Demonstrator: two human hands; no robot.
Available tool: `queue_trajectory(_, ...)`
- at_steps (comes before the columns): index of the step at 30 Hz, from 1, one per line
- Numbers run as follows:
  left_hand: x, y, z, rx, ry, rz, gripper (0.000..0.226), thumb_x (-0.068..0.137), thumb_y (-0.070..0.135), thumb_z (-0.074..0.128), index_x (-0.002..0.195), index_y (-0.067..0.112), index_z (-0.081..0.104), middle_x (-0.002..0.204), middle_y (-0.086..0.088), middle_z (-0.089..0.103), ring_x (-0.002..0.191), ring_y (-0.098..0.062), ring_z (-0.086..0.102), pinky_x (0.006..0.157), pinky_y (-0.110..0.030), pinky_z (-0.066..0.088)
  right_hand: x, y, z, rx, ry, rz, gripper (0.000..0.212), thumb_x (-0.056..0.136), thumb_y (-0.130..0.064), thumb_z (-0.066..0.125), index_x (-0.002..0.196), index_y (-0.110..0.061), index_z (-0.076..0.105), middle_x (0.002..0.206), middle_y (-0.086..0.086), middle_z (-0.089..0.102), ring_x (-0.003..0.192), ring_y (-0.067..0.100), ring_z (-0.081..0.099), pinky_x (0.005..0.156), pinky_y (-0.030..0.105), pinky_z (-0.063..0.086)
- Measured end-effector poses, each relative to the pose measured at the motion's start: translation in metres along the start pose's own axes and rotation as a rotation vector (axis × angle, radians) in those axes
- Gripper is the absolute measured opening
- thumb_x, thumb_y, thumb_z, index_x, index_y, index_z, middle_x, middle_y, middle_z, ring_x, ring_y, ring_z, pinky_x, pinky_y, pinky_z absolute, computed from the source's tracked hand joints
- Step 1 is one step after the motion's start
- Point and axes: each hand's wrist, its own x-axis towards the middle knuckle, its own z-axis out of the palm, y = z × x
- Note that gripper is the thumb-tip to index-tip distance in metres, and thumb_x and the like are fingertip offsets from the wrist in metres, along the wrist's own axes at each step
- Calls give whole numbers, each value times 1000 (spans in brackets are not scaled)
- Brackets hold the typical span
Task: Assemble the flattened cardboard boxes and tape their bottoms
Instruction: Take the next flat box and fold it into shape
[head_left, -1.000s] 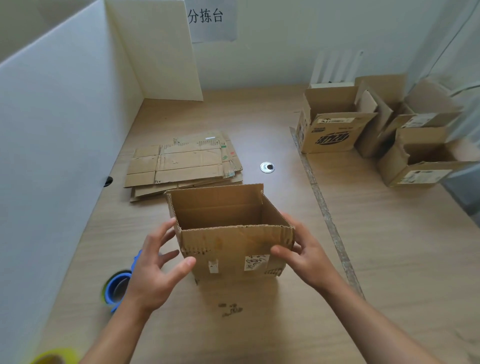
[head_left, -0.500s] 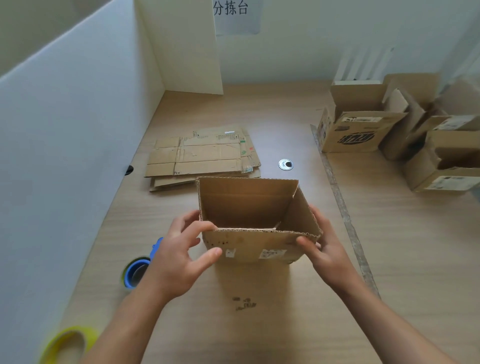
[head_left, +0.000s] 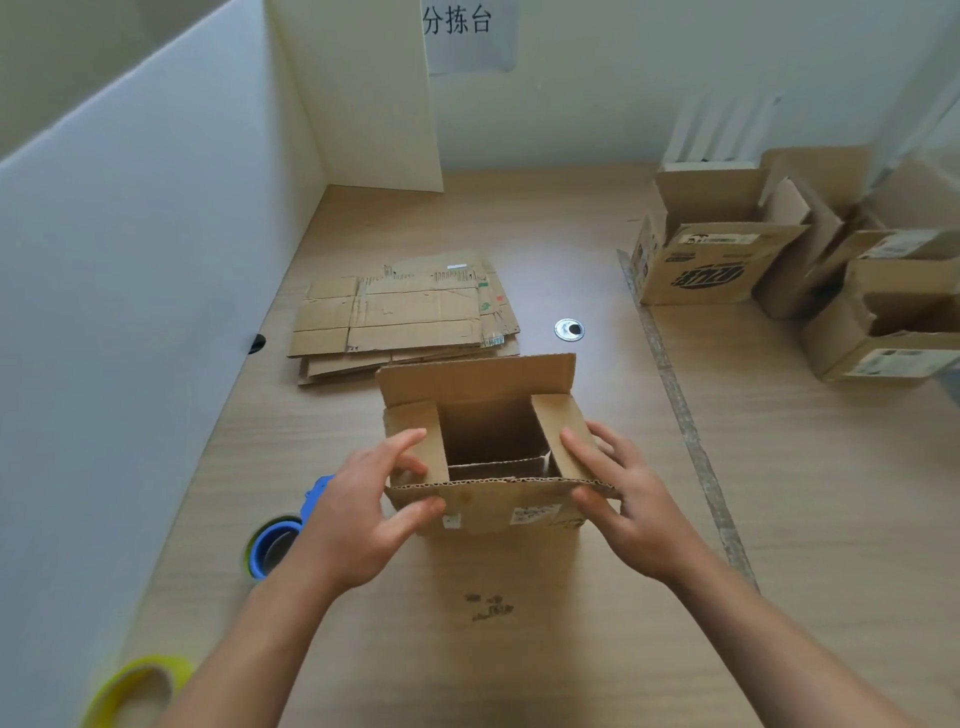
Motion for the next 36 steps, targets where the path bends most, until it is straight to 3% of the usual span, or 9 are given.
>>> queue_trajectory(4,1,-3,3,-122,30,-5,60,81,55,64,134,58,36,111,24,59,112,3,53,85,-12,44,5,-3,-2,17,67,53,41,86,-50,57,125,-40,59,142,-9,37,118,-18,41,88,3,41)
queue_trajectory(7,5,-2,10,-256,214,-59,68,83,45,74,138,55,34,130,15,48,116,2,51,80,-13,53,5,-2,4,113,186,102,37,85,-48,62,120,-38,65,132,-12,45,115,-9,51,92,21,52)
queue_trajectory(10,12,-1,14,-216,233,-147,96,76,48,76,149,55,14,148,18,24,116,7,43,70,-6,49,4,2,10,108,232,153,60,87,-50,68,142,-37,48,128,-22,47,117,-13,46,95,21,47)
queue_trajectory(13,25,-2,12,-213,167,-229,112,76,49,78,150,55,-6,140,17,30,112,0,46,78,-16,46,8,3,13,141,233,214,75,86,-50,68,150,-49,29,126,-23,45,113,-14,45,84,14,43)
queue_trajectory(17,38,-3,7,-139,93,-233,87,82,47,74,151,49,20,120,11,45,104,-4,53,79,-18,43,15,1,11,135,258,240,75,89,-44,68,149,-56,24,122,-20,43,115,-1,47,96,25,41)
queue_trajectory(20,36,-2,9,-188,142,-187,55,83,39,75,128,49,45,120,9,47,111,-8,54,71,-10,45,18,-2,10,120,287,244,74,92,-39,67,148,-57,23,119,-22,41,114,-11,42,101,27,35)
queue_trajectory(23,32,-1,14,-191,135,-173,42,84,33,76,117,37,51,122,8,50,117,-10,52,69,-10,49,18,-2,12,137,298,233,69,94,-34,65,144,-59,24,120,-25,40,114,-24,37,103,23,31)
queue_trajectory(30,32,1,20,-88,214,-156,12,93,31,66,94,20,62,105,4,58,98,-15,61,64,-3,44,15,3,13,144,326,218,54,94,-32,66,132,-62,41,125,-22,48,115,-11,47,94,13,39)
queue_trajectory(36,30,2,36,-165,270,-283,10,94,27,66,96,31,57,108,6,57,103,-13,63,69,-12,47,17,6,16,195,337,248,38,97,-30,62,130,-49,54,131,-21,53,116,-21,46,95,5,35)
